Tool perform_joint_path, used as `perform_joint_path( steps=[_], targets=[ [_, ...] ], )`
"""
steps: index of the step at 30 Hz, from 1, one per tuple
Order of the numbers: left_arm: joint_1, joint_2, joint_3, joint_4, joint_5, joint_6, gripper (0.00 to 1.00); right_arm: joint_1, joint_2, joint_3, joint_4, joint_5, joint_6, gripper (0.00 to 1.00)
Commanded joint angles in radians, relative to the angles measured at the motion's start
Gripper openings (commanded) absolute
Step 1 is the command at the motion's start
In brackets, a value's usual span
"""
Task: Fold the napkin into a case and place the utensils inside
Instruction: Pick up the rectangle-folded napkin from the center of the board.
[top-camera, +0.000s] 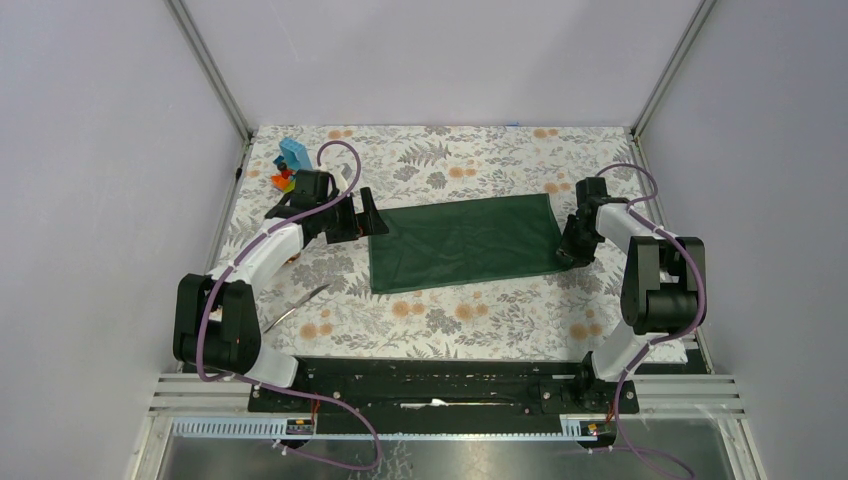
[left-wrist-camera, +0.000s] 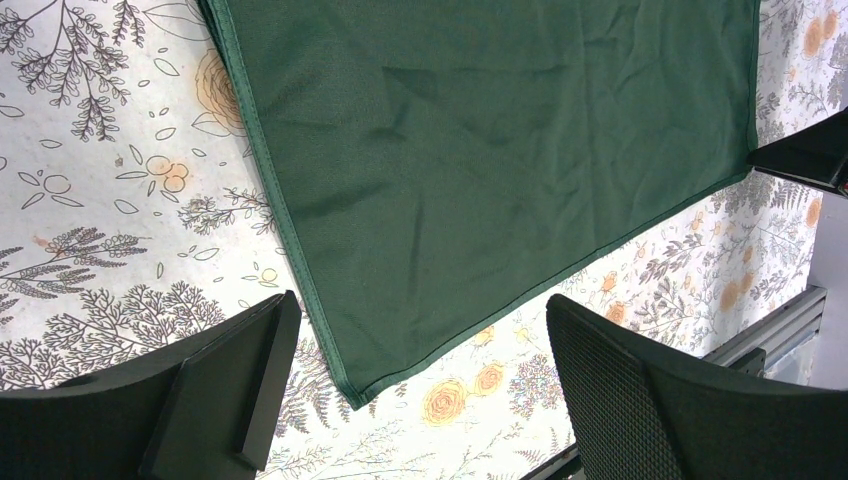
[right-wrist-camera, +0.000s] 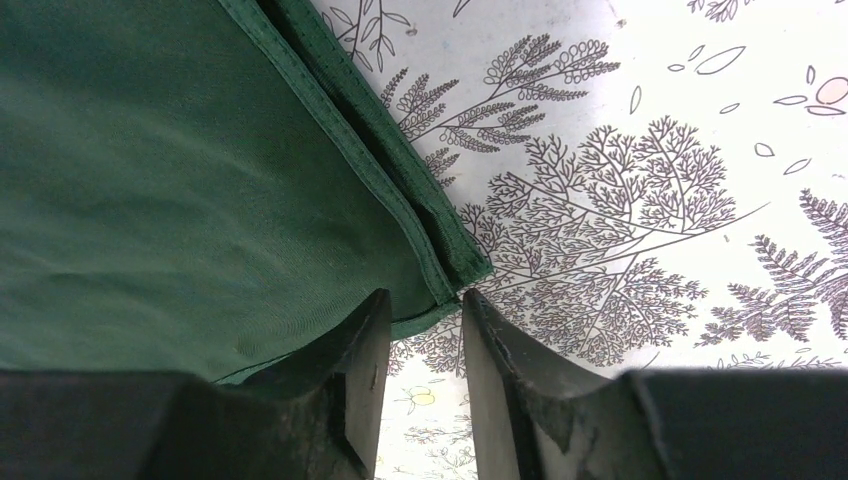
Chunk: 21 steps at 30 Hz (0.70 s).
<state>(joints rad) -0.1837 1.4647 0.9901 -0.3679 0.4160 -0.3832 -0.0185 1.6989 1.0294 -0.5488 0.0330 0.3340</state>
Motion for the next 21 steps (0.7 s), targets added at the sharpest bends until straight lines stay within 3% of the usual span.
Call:
perform_joint_path(
  steps=[1,4,7,12,15,21],
  targets=[
    [-0.002,-0.025,-0.002,0.039,0.018,0.009,0.99,0.011,0.0,0.024,-0.005,-0.005,-0.007,0.36],
    [-0.002,-0.021,-0.002,0.039,0.022,0.009,0.99,0.012,-0.002,0.023,0.001,-0.005,-0.006,0.32],
    [-0.002,-0.021,-0.001,0.039,0.024,0.009,0.99,0.012,0.006,0.024,0.001,-0.006,-0.006,0.38],
    [-0.002,-0.022,-0.002,0.039,0.024,0.009,0.99,0.012,0.02,0.018,0.008,-0.008,-0.007,0.39],
    [-0.002,-0.022,-0.001,0.04,0.024,0.009,0.99,0.013,0.023,0.02,0.011,-0.012,-0.007,0.33],
    [-0.003,-0.02,-0.001,0.039,0.027,0.009,0.99,0.014,0.032,0.027,0.01,-0.012,-0.009,0.33]
  ],
)
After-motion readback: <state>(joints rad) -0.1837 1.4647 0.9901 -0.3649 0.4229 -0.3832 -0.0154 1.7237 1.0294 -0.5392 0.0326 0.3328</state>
